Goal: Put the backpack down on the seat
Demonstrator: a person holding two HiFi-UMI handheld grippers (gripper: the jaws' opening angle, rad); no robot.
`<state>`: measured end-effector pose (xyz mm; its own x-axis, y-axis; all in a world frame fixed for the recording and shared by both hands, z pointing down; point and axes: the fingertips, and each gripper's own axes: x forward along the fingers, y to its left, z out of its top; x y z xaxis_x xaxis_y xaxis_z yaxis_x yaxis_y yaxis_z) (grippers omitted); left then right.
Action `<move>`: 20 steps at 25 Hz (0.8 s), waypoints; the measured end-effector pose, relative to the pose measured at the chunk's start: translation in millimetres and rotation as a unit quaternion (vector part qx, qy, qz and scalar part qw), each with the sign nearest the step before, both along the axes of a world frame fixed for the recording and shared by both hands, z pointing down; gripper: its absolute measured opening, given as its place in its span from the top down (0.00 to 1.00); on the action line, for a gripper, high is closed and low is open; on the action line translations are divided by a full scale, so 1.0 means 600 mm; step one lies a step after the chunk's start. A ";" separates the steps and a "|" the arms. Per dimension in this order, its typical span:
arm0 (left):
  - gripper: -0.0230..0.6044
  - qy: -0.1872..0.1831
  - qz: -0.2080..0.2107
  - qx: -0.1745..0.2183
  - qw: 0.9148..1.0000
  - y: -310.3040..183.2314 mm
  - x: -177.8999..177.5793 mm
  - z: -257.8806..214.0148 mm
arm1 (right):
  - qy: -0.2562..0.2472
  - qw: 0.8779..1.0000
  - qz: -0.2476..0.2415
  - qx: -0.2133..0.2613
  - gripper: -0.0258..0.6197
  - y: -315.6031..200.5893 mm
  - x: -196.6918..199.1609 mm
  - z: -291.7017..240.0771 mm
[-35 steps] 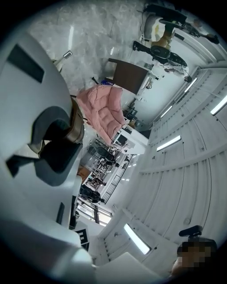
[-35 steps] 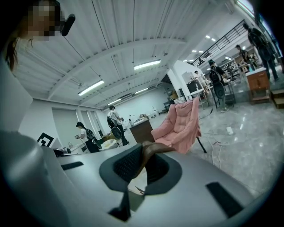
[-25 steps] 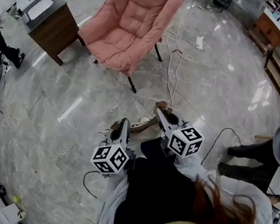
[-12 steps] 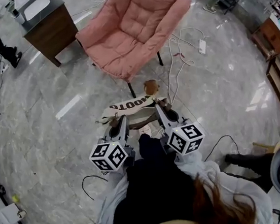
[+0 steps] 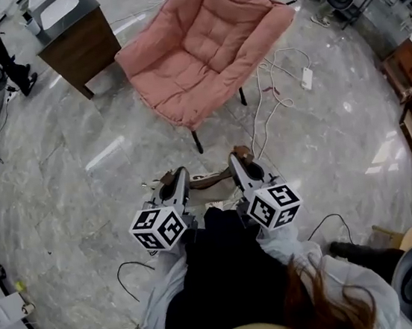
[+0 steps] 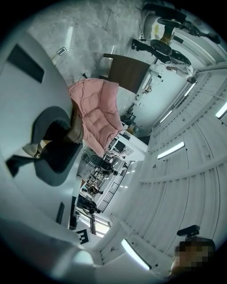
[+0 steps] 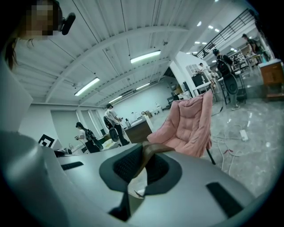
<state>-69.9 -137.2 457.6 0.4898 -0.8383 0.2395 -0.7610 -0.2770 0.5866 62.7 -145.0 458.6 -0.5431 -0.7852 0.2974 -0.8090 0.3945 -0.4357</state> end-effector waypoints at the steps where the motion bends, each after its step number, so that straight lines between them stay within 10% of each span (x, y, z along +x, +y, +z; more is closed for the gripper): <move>1: 0.94 -0.003 -0.001 0.002 1.000 -0.010 0.001 -0.001 | -0.001 1.000 -0.001 0.003 0.93 -0.009 0.001 -0.002; 20: 0.94 -0.027 -0.083 0.071 0.994 -0.072 -0.061 -0.086 | -0.052 0.994 -0.079 0.061 0.93 -0.100 -0.063 -0.073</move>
